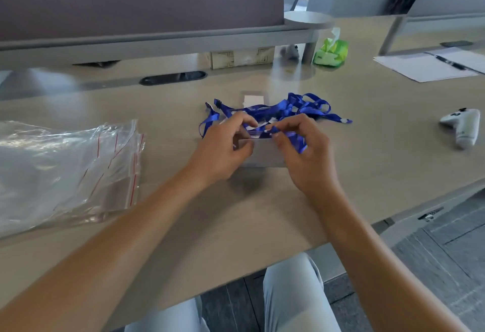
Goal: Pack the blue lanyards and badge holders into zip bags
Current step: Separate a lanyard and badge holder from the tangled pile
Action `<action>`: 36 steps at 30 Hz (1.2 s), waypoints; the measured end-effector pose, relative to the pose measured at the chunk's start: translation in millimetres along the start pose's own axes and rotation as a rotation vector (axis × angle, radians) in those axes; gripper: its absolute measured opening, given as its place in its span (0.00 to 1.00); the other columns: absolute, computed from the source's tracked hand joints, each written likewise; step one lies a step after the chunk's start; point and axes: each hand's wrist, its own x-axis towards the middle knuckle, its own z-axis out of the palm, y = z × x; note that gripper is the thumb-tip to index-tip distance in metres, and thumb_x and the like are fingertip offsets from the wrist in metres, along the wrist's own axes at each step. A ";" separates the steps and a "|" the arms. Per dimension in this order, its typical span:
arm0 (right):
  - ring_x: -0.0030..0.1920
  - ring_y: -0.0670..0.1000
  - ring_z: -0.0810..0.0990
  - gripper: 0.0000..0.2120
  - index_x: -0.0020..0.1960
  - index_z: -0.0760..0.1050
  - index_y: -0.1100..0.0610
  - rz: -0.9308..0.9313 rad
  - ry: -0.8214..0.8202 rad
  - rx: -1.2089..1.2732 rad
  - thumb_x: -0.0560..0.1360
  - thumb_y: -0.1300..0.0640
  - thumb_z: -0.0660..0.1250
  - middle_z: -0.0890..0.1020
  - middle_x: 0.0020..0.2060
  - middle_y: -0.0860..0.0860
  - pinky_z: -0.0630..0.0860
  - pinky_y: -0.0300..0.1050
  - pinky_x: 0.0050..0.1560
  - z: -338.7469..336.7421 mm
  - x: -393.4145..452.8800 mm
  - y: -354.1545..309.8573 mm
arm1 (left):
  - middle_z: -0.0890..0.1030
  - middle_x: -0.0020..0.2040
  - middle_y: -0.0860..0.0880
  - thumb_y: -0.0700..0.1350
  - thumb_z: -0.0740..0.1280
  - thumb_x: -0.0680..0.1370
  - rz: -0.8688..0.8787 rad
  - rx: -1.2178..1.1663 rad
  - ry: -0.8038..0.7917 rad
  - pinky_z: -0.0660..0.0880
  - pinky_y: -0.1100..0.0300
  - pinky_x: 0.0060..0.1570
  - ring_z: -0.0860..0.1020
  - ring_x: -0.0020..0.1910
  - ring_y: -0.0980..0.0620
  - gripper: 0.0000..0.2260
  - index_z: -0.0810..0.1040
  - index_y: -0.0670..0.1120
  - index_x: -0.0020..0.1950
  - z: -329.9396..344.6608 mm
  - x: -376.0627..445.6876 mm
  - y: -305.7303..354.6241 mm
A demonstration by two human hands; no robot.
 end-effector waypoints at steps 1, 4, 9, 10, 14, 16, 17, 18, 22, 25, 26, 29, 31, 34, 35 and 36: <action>0.55 0.49 0.80 0.08 0.51 0.82 0.51 -0.034 -0.014 -0.041 0.77 0.63 0.72 0.84 0.50 0.48 0.74 0.34 0.53 1.1 -0.7 0.9 | 0.81 0.41 0.55 0.38 0.69 0.77 0.001 -0.017 0.004 0.71 0.67 0.40 0.77 0.37 0.60 0.14 0.76 0.50 0.60 2.5 0.4 -1.0; 0.59 0.50 0.79 0.08 0.52 0.83 0.51 -0.070 -0.038 -0.068 0.75 0.61 0.72 0.85 0.52 0.47 0.73 0.33 0.54 3.0 -2.4 0.9 | 0.81 0.43 0.58 0.35 0.68 0.77 0.017 -0.063 0.043 0.73 0.68 0.41 0.79 0.40 0.60 0.15 0.79 0.49 0.61 6.3 -2.3 -2.8; 0.57 0.51 0.80 0.04 0.51 0.85 0.53 -0.111 -0.032 -0.044 0.78 0.55 0.73 0.86 0.50 0.45 0.77 0.46 0.56 4.3 -1.5 2.2 | 0.84 0.49 0.57 0.36 0.67 0.77 0.063 -0.061 0.113 0.79 0.50 0.47 0.83 0.47 0.52 0.11 0.83 0.49 0.55 10.6 -8.2 -8.3; 0.57 0.51 0.80 0.03 0.51 0.85 0.53 -0.094 -0.033 -0.040 0.77 0.56 0.75 0.85 0.49 0.45 0.77 0.46 0.56 4.3 -1.7 1.6 | 0.85 0.49 0.56 0.36 0.67 0.77 0.074 -0.063 0.119 0.79 0.49 0.46 0.83 0.48 0.52 0.10 0.83 0.48 0.54 11.6 -9.1 -9.2; 0.55 0.49 0.80 0.09 0.52 0.82 0.49 -0.042 -0.046 -0.058 0.74 0.58 0.78 0.83 0.48 0.42 0.77 0.41 0.55 4.8 -3.4 3.2 | 0.85 0.49 0.55 0.36 0.67 0.77 0.095 -0.043 0.125 0.79 0.48 0.48 0.83 0.51 0.56 0.08 0.82 0.45 0.53 13.8 -12.7 -9.4; 0.56 0.49 0.80 0.10 0.54 0.82 0.46 -0.056 -0.064 -0.066 0.75 0.57 0.77 0.83 0.48 0.40 0.76 0.39 0.54 4.9 -3.2 3.7 | 0.85 0.49 0.54 0.36 0.67 0.78 0.107 -0.032 0.119 0.79 0.48 0.48 0.83 0.52 0.57 0.08 0.82 0.45 0.54 12.3 -13.4 -9.8; 0.56 0.49 0.79 0.10 0.54 0.83 0.47 -0.068 -0.080 -0.081 0.75 0.57 0.77 0.84 0.48 0.40 0.76 0.38 0.53 4.8 -2.9 4.1 | 0.85 0.50 0.54 0.36 0.67 0.78 0.113 -0.029 0.115 0.79 0.49 0.48 0.82 0.52 0.57 0.08 0.82 0.45 0.54 11.5 -13.9 -10.2; 0.56 0.49 0.78 0.09 0.54 0.84 0.47 -0.076 -0.093 -0.093 0.76 0.57 0.76 0.84 0.47 0.40 0.75 0.37 0.53 5.1 -2.9 4.5 | 0.85 0.50 0.54 0.36 0.67 0.78 0.117 -0.027 0.114 0.79 0.49 0.48 0.82 0.53 0.58 0.08 0.82 0.45 0.54 10.8 -14.5 -9.9; 0.57 0.50 0.79 0.08 0.54 0.86 0.49 -0.058 -0.108 -0.041 0.76 0.57 0.76 0.85 0.48 0.42 0.76 0.42 0.54 3.8 -2.6 6.5 | 0.85 0.52 0.57 0.41 0.72 0.77 0.131 -0.027 0.115 0.78 0.60 0.44 0.81 0.55 0.64 0.06 0.82 0.47 0.54 8.7 -16.9 -7.1; 0.56 0.50 0.80 0.09 0.55 0.87 0.51 -0.049 -0.103 -0.022 0.75 0.58 0.77 0.85 0.48 0.44 0.77 0.49 0.56 1.5 -1.8 7.7 | 0.83 0.49 0.58 0.46 0.74 0.77 0.139 -0.003 0.130 0.73 0.70 0.43 0.81 0.53 0.63 0.05 0.81 0.49 0.51 9.4 -15.6 -6.6; 0.56 0.50 0.80 0.09 0.55 0.87 0.51 -0.044 -0.101 -0.016 0.75 0.58 0.77 0.85 0.48 0.44 0.77 0.50 0.57 1.1 -1.6 8.2 | 0.82 0.47 0.60 0.46 0.74 0.77 0.138 0.004 0.137 0.72 0.72 0.44 0.80 0.52 0.64 0.05 0.82 0.49 0.51 10.2 -14.9 -6.3; 0.55 0.51 0.80 0.10 0.55 0.87 0.51 -0.040 -0.099 0.009 0.75 0.59 0.77 0.85 0.47 0.45 0.77 0.52 0.57 0.7 -1.6 9.1 | 0.81 0.45 0.61 0.45 0.75 0.77 0.148 -0.007 0.150 0.69 0.77 0.42 0.79 0.50 0.66 0.06 0.82 0.46 0.50 13.5 -13.9 -4.2; 0.54 0.51 0.80 0.10 0.55 0.87 0.50 -0.036 -0.101 0.015 0.74 0.59 0.78 0.85 0.47 0.45 0.77 0.53 0.56 0.5 -1.5 9.0 | 0.81 0.46 0.59 0.46 0.75 0.77 0.160 0.001 0.151 0.69 0.77 0.42 0.79 0.50 0.66 0.07 0.83 0.45 0.52 14.6 -13.6 -2.5; 0.53 0.50 0.81 0.10 0.55 0.87 0.52 -0.016 -0.100 0.026 0.75 0.60 0.77 0.85 0.47 0.46 0.77 0.53 0.55 0.5 -1.7 7.5 | 0.80 0.45 0.61 0.44 0.74 0.77 0.167 0.009 0.143 0.68 0.78 0.43 0.77 0.49 0.69 0.06 0.83 0.45 0.53 14.9 -12.8 -2.3; 0.52 0.50 0.81 0.09 0.54 0.87 0.52 -0.009 -0.098 0.033 0.75 0.60 0.77 0.85 0.46 0.47 0.77 0.53 0.55 0.7 -1.8 7.2 | 0.79 0.45 0.62 0.43 0.74 0.77 0.166 0.007 0.141 0.68 0.78 0.42 0.77 0.48 0.70 0.06 0.84 0.44 0.53 15.2 -12.7 -2.5; 0.53 0.50 0.81 0.08 0.54 0.87 0.52 -0.005 -0.096 0.035 0.75 0.60 0.77 0.85 0.46 0.47 0.77 0.53 0.55 0.9 -1.7 6.9 | 0.79 0.44 0.62 0.42 0.74 0.77 0.165 0.002 0.140 0.68 0.78 0.42 0.77 0.48 0.70 0.05 0.84 0.44 0.52 15.5 -12.8 -2.5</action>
